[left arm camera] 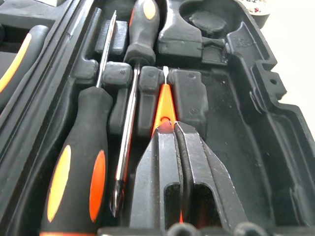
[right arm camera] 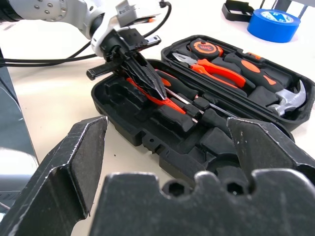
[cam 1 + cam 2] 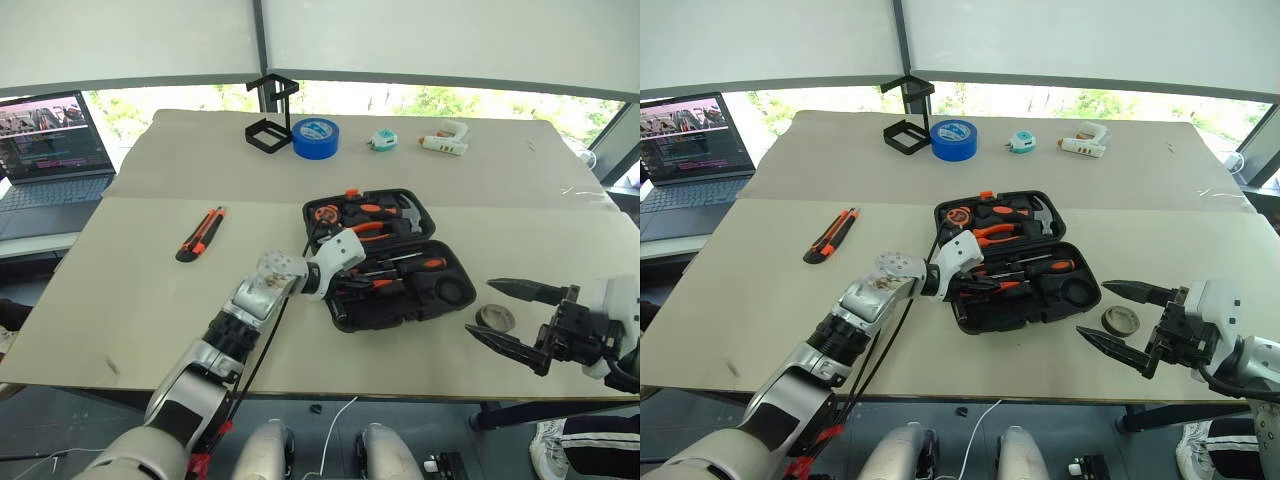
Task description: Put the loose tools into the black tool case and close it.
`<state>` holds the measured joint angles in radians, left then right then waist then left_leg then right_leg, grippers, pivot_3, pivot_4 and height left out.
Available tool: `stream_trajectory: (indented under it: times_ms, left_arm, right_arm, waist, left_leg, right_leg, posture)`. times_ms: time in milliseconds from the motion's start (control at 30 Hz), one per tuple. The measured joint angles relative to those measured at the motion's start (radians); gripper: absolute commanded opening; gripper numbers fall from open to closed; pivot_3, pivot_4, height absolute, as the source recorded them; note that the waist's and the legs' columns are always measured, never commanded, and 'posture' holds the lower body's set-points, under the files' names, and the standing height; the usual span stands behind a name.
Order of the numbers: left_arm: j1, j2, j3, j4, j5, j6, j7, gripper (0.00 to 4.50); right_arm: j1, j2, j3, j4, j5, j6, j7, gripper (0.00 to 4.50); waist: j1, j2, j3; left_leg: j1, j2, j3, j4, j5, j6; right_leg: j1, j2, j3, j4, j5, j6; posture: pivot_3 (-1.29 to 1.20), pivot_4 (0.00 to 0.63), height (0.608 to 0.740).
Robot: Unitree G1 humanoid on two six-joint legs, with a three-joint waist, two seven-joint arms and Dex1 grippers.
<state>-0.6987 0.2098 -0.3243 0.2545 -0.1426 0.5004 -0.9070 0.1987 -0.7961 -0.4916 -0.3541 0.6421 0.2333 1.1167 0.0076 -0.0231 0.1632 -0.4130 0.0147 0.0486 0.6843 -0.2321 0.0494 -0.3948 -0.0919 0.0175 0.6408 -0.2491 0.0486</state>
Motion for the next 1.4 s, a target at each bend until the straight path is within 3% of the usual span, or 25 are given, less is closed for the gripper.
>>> stream_trajectory:
  times_ms: [67, 200, 367, 567, 767, 900, 1067, 1233, 1400]
  left_arm:
    - [0.045, 0.031, 0.070, -0.059, -0.035, -0.009, 0.009, 1.23]
    - [0.211, 0.187, 0.289, -0.276, -0.151, -0.062, -0.030, 2.60]
    - [0.613, 0.347, 0.584, -0.417, -0.229, -0.108, -0.044, 4.45]
    - [0.922, 0.378, 0.926, -0.389, -0.253, -0.195, 0.016, 4.45]
    - [1.015, 0.395, 1.060, -0.329, -0.293, -0.183, 0.054, 4.45]
    - [0.939, 0.474, 1.034, -0.336, -0.351, -0.044, 0.076, 4.45]
    - [0.679, 0.603, 0.882, -0.321, -0.364, 0.156, 0.152, 4.45]
    - [0.183, 0.636, 0.553, 0.001, -0.220, 0.270, 0.202, 4.45]
    - [-0.124, 0.558, 0.400, 0.418, -0.079, 0.148, 0.209, 4.45]
  right_arm:
    - [-0.007, 0.007, -0.008, 0.012, 0.000, -0.016, -0.001, 4.50]
    - [-0.002, 0.011, -0.035, 0.061, -0.011, -0.068, 0.023, 4.50]
    - [-0.020, 0.107, -0.030, 0.111, -0.017, -0.231, 0.107, 4.50]
    - [-0.029, 0.216, 0.011, 0.072, 0.076, -0.254, 0.106, 4.50]
    - [-0.025, 0.290, 0.103, -0.030, 0.086, -0.273, 0.093, 4.50]
    - [-0.034, 0.293, 0.124, -0.035, 0.067, -0.280, 0.059, 4.50]
    - [-0.066, 0.281, 0.130, -0.026, 0.046, -0.288, 0.041, 4.50]
    - [-0.109, 0.268, 0.158, -0.006, 0.038, -0.290, 0.028, 4.50]
    - [-0.124, 0.264, 0.168, 0.009, 0.030, -0.289, 0.017, 4.50]
  waist:
    - [-0.004, 0.000, 0.000]
    - [-0.016, 0.001, 0.000]
    - [-0.022, 0.001, -0.001]
    - [-0.003, 0.000, 0.000]
    - [0.009, -0.001, -0.001]
    - [0.011, -0.001, -0.001]
    - [0.006, -0.001, -0.001]
    - [0.004, -0.001, -0.001]
    - [-0.010, -0.002, 0.000]
  left_leg:
    - [-0.001, 0.000, 0.000, 0.000, 0.000, 0.000]
    - [0.000, 0.001, 0.000, -0.004, 0.000, 0.000]
    - [0.007, 0.002, 0.001, -0.008, 0.000, -0.001]
    - [0.009, 0.002, -0.002, -0.009, -0.005, -0.009]
    - [0.007, 0.001, -0.002, -0.010, -0.006, -0.010]
    - [0.007, 0.001, -0.002, -0.011, -0.006, -0.010]
    - [0.007, 0.000, -0.001, -0.011, -0.005, -0.011]
    - [0.007, -0.001, 0.001, -0.011, 0.001, -0.003]
    - [0.003, 0.000, 0.005, -0.011, 0.001, -0.003]
  right_leg:
    - [-0.002, 0.000, 0.000, 0.001, 0.000, 0.000]
    - [-0.003, -0.001, 0.001, 0.001, 0.000, -0.002]
    - [0.003, -0.005, 0.000, -0.002, -0.001, -0.003]
    - [0.003, -0.021, -0.004, -0.008, -0.003, -0.006]
    - [0.003, -0.024, -0.004, -0.011, -0.005, -0.010]
    - [0.003, -0.025, -0.006, -0.011, -0.004, -0.011]
    - [0.002, -0.020, -0.009, -0.010, 0.001, -0.004]
    - [0.006, -0.007, -0.008, -0.009, 0.002, -0.002]
    - [0.001, -0.001, -0.004, -0.009, 0.002, -0.002]
  posture:
    - [0.00, 0.150, 0.740]
    - [0.00, 0.150, 0.740]
    - [0.00, 0.150, 0.740]
    - [0.00, 0.150, 0.740]
    - [0.00, 0.150, 0.740]
    - [0.00, 0.150, 0.740]
    - [0.00, 0.150, 0.740]
    - [0.00, 0.150, 0.740]
    - [0.00, 0.150, 0.740]
